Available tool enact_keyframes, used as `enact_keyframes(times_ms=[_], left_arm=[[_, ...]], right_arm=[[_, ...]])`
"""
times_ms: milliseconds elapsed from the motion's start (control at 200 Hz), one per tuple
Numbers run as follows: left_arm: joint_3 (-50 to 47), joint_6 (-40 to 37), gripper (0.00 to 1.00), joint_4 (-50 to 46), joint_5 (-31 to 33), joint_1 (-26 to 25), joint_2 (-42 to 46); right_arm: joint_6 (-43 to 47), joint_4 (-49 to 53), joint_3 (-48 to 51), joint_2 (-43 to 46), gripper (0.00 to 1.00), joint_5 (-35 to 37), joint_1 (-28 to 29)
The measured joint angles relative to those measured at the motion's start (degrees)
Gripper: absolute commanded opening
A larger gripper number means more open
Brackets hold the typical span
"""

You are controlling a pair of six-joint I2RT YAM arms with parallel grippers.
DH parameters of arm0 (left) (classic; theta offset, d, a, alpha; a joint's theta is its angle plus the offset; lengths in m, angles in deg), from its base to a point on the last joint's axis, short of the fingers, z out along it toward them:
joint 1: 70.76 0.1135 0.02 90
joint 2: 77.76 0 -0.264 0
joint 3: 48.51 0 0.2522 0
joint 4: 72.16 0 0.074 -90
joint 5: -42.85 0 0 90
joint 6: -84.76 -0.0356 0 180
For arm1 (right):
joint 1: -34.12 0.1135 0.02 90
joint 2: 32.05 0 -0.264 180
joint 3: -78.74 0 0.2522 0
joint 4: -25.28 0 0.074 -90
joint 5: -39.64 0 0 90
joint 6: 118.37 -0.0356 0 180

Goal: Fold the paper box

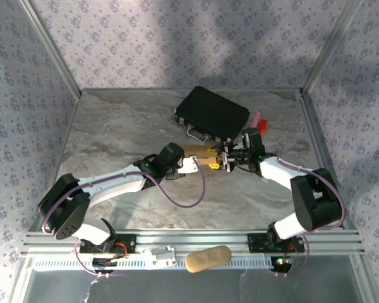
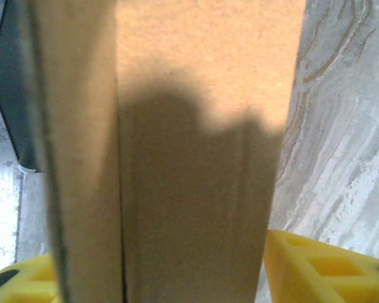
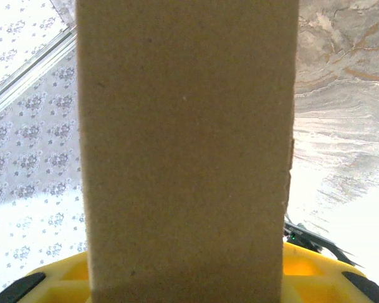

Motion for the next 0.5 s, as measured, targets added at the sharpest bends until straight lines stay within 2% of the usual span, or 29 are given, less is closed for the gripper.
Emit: enact_keyframes(times_ms=[160,500], left_arm=[[0.35,0.44,0.47,-0.13,-0.22,0.15,-0.02],[3.08,1.29,0.43,-5.16,-2.58,0.20,0.00]], right_arm=[[0.44,0.28,0.00,0.00,0.38,-0.09,-0.15],[1.44,2.10,0.00,0.02,0.58,-0.37,-0.44]])
